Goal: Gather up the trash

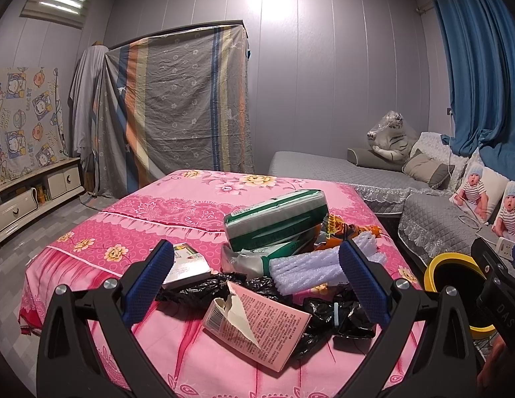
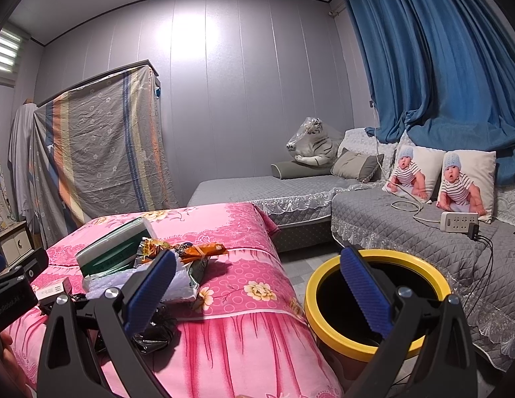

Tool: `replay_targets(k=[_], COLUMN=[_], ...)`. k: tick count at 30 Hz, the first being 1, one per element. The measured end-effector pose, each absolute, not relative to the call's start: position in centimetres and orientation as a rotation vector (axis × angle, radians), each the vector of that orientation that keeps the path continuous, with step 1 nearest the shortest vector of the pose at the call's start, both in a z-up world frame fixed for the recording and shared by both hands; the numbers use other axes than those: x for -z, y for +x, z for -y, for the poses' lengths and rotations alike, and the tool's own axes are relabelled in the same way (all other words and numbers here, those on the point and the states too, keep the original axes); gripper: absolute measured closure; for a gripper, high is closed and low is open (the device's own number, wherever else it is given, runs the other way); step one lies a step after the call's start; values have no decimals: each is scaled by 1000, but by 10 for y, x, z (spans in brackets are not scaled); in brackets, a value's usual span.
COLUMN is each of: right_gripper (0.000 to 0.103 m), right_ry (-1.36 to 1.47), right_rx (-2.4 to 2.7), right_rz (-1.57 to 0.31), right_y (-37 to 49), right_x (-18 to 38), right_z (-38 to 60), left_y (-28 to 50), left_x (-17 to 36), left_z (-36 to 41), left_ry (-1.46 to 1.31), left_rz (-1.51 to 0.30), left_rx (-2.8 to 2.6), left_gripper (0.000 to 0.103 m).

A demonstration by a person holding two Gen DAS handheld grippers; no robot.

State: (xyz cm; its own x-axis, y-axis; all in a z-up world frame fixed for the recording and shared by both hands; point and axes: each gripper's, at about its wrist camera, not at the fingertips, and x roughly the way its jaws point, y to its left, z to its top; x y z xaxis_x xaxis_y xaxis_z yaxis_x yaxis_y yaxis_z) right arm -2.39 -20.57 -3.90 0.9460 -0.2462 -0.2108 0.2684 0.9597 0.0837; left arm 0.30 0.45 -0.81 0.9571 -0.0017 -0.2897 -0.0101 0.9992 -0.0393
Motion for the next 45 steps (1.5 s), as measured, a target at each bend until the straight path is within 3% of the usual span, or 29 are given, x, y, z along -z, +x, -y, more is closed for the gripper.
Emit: replay_targets(k=[21, 28, 32, 41, 42, 45], right_gripper=[7, 7, 7, 7, 8, 25], right_ry=[43, 19, 8, 114, 120, 119], right_rx=[86, -362, -520, -534, -533, -527], right_rz=[-210, -460, -640, -898, -920, -955], right_y=[1, 56, 95, 173, 178, 186], right_x=[25, 25, 41, 69, 73, 79], right_z=[224, 220, 201, 184, 184, 182], left_y=[12, 29, 46, 76, 81, 83], left_x=[14, 1, 5, 28, 30, 38], left_z=[-20, -54, -80, -115, -120, -122], left_ry=[-78, 115, 139, 113, 92, 59], left_rz=[-333, -275, -421, -531, -550, -568], left_rx=[129, 196, 331, 331, 335, 349], left_gripper=[8, 8, 8, 8, 8, 8])
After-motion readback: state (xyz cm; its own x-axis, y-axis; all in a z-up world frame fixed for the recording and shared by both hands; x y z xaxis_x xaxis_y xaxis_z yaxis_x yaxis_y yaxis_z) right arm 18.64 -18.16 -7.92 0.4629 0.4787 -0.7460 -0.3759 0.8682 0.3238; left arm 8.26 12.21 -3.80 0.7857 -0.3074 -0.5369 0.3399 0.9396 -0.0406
